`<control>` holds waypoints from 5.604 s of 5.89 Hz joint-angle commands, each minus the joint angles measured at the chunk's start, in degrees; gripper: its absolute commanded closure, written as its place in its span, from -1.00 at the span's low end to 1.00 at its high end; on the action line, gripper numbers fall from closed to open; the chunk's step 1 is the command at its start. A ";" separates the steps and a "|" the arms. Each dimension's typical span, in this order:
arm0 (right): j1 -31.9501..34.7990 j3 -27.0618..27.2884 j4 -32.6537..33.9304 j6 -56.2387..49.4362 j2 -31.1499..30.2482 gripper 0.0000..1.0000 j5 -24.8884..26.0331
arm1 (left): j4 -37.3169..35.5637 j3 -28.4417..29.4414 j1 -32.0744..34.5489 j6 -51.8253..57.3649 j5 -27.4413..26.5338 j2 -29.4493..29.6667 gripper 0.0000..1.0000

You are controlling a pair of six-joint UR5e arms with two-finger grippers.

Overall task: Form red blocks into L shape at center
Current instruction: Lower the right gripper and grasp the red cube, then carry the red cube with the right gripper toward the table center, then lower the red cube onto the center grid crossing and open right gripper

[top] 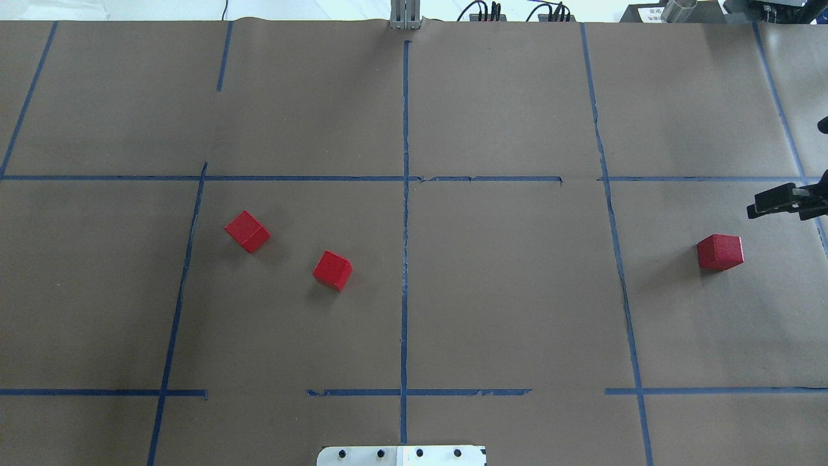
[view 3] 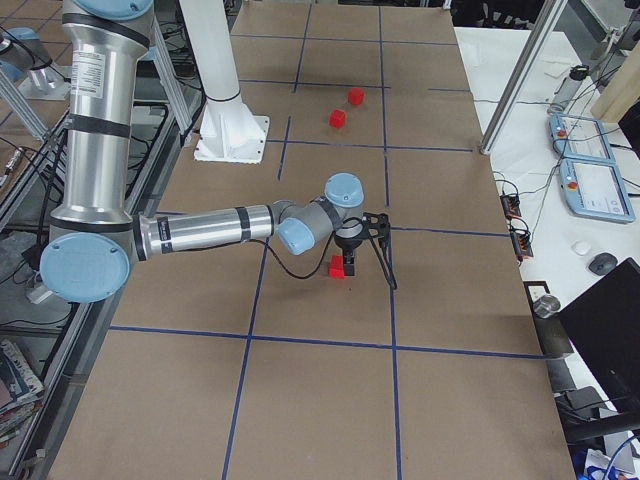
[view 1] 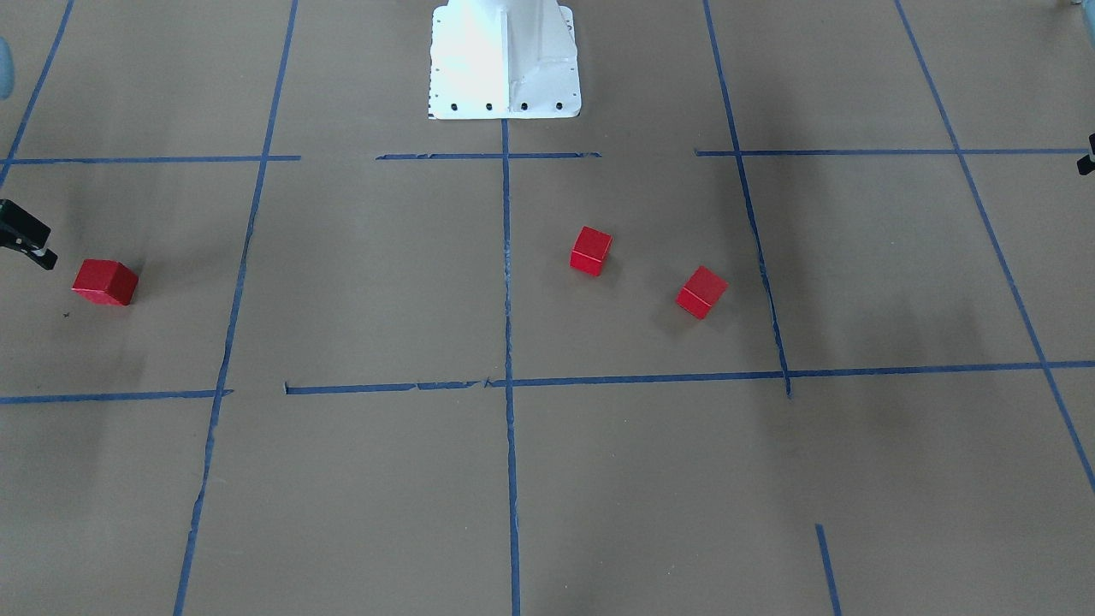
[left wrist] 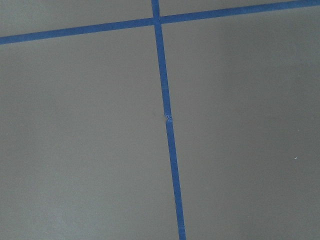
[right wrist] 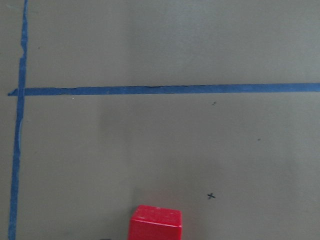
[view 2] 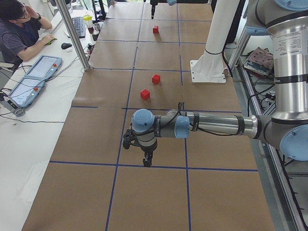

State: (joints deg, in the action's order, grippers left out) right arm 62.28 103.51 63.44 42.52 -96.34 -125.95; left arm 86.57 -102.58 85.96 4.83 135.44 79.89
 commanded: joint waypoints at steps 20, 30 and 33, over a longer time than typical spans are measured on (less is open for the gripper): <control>-29.45 -1.00 26.65 22.63 39.87 0.72 15.80 | -0.09 -0.08 0.00 0.00 0.08 -0.09 -1.00; -38.38 -19.31 26.56 34.47 53.89 0.19 23.82 | 0.00 -0.08 0.00 0.00 0.08 0.00 -1.00; -38.46 -19.22 26.47 34.38 54.16 -0.10 23.91 | 0.00 -0.08 0.00 0.00 0.08 0.00 -1.00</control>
State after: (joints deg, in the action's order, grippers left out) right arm 23.82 84.23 89.94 76.91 -42.31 -102.07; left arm 86.57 -102.66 85.96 4.83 135.53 79.89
